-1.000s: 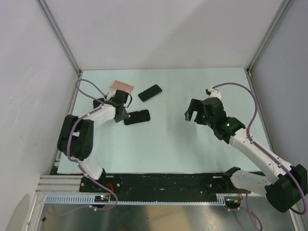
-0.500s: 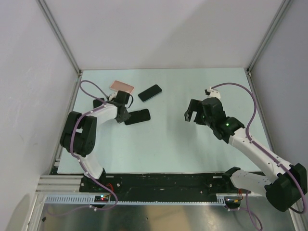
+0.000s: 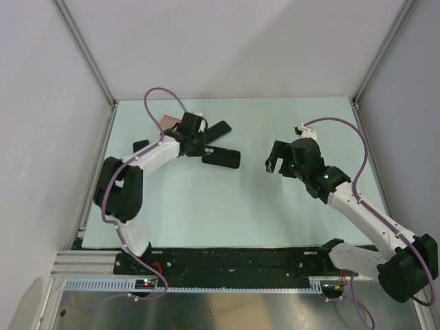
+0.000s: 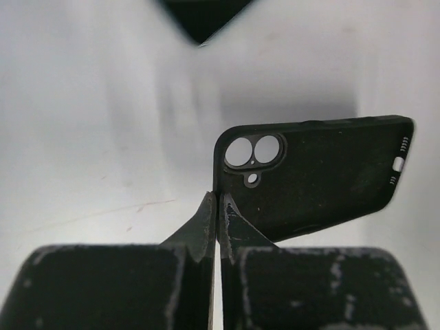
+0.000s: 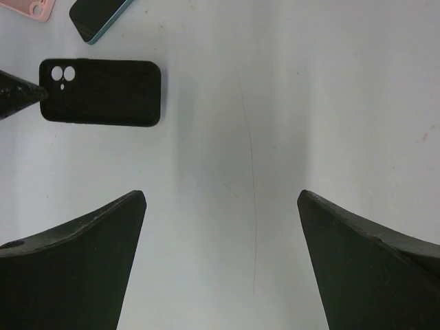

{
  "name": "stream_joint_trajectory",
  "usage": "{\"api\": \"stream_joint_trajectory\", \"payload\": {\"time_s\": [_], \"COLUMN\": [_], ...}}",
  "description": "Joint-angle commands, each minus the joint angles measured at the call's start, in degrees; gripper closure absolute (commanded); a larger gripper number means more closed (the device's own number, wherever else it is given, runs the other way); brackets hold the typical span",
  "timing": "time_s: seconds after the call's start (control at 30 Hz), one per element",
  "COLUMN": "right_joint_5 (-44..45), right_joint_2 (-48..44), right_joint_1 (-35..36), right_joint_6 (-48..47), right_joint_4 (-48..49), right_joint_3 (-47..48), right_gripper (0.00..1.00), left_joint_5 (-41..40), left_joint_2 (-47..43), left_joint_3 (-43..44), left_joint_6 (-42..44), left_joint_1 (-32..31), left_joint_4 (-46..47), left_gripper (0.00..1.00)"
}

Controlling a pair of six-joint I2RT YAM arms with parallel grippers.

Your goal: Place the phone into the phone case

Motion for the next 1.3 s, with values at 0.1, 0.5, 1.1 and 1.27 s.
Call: {"api": "stream_joint_trajectory", "payload": {"time_s": [0.1,0.5,1.1,1.27], "right_joint_5": [-1.1,-1.8,-2.8,-3.4], "right_joint_2": [-0.2,0.7,-0.5,-0.5], "right_joint_1": [-0.5,-0.5,-0.1,0.2], "right_joint_6": [-0.5,-0.3,-0.5,-0.4], "right_joint_4": [0.1,0.9,0.6,1.0], "right_joint_3": [2.1,1.1,0.7,0.3], "right_gripper": [0.0,0.0,0.0,0.0], "left_joint_5": [17.0,17.9,-9.4,-17.0], "left_joint_2": [4.9,9.0,-4.8,-4.0], "left_joint_3": [9.0,10.2,9.6,9.7], "left_joint_6": [14.1,19.4,6.5,2.9], "left_joint_1": [-3.6,-7.9,8.7,17.5], "left_joint_4": [-3.4,-6.8,-8.1,-8.9], "left_gripper": [1.0,0.98,0.01,0.0]}}
